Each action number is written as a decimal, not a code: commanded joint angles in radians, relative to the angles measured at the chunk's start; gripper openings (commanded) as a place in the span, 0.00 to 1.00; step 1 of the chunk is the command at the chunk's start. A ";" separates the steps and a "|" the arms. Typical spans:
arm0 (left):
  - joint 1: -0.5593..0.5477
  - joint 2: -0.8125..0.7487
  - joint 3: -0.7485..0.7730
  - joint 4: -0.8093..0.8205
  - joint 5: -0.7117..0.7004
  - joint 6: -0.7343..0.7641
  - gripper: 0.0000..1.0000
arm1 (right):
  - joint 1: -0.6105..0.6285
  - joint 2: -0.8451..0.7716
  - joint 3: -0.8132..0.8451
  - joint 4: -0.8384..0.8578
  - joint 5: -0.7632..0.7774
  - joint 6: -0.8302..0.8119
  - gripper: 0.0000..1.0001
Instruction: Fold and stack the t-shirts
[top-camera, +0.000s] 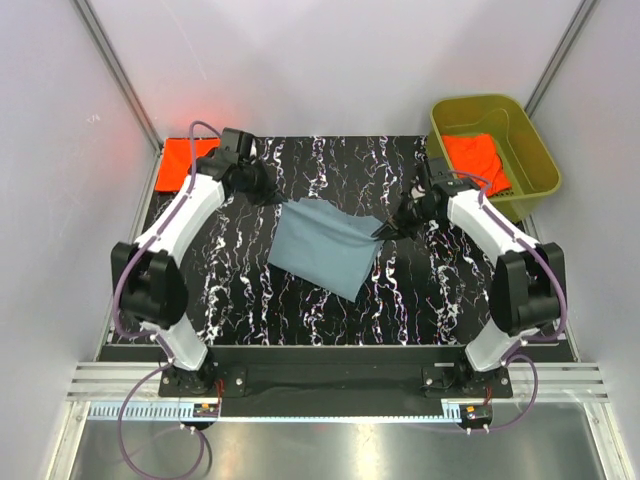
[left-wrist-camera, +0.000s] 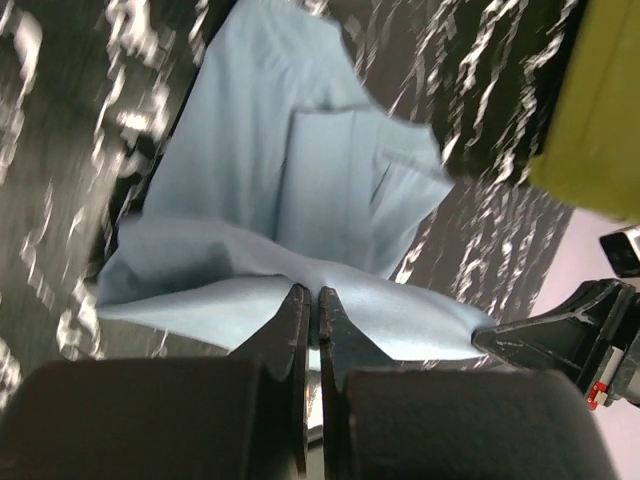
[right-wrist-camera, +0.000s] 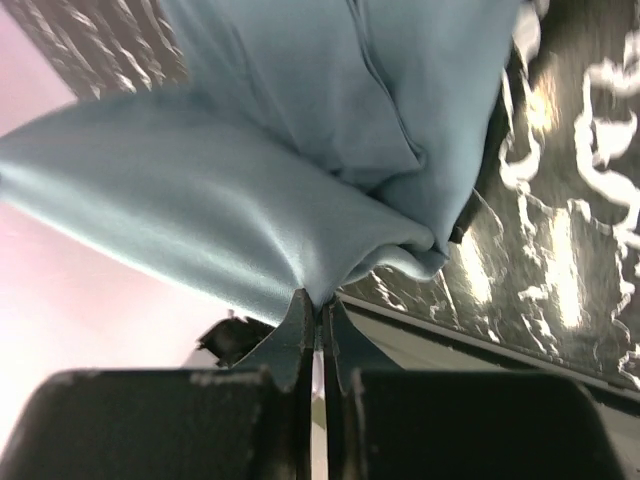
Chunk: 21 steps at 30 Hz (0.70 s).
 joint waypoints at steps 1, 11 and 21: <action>0.029 0.085 0.144 0.056 0.072 0.061 0.00 | -0.055 0.062 0.118 -0.065 -0.060 -0.090 0.00; 0.023 0.446 0.433 0.071 0.178 0.110 0.00 | -0.136 0.267 0.239 -0.072 -0.027 -0.181 0.00; 0.026 0.675 0.672 0.124 -0.087 0.207 0.37 | -0.158 0.485 0.587 -0.036 0.506 -0.346 0.71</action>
